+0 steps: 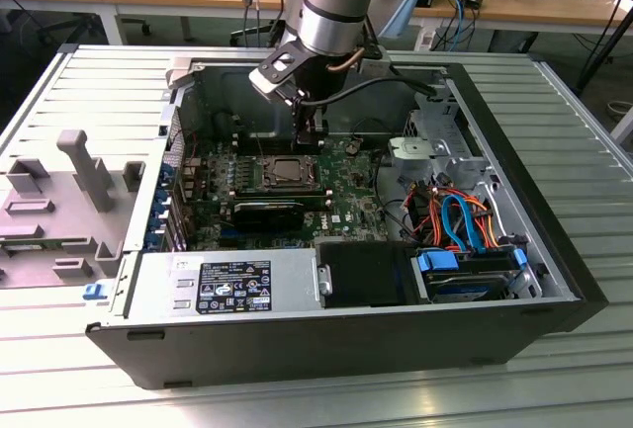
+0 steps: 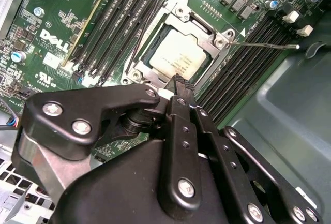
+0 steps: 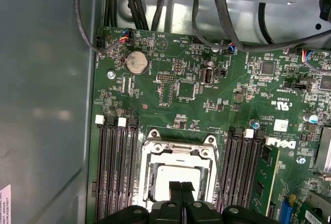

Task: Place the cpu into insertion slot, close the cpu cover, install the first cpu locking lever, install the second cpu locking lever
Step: 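Close the cpu cover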

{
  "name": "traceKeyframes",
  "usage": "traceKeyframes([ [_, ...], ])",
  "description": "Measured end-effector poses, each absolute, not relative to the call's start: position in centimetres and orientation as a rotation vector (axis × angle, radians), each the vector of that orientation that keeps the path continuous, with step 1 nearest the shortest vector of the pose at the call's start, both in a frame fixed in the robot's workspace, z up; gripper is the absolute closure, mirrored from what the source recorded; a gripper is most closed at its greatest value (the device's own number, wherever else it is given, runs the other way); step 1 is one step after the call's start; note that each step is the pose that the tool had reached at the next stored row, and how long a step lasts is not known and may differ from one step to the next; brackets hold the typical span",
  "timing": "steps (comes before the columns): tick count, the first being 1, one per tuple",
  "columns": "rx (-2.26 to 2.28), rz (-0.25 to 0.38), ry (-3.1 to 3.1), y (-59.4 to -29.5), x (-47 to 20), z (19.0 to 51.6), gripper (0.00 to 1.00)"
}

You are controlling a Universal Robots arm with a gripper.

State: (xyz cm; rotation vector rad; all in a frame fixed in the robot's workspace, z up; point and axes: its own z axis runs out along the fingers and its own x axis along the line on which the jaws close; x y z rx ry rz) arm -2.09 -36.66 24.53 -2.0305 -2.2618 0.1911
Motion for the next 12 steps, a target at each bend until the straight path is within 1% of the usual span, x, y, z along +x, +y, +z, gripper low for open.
traceKeyframes([
  [12,-2.03,0.191,-2.262,-36.67,-2.45,24.4,0.89],
])
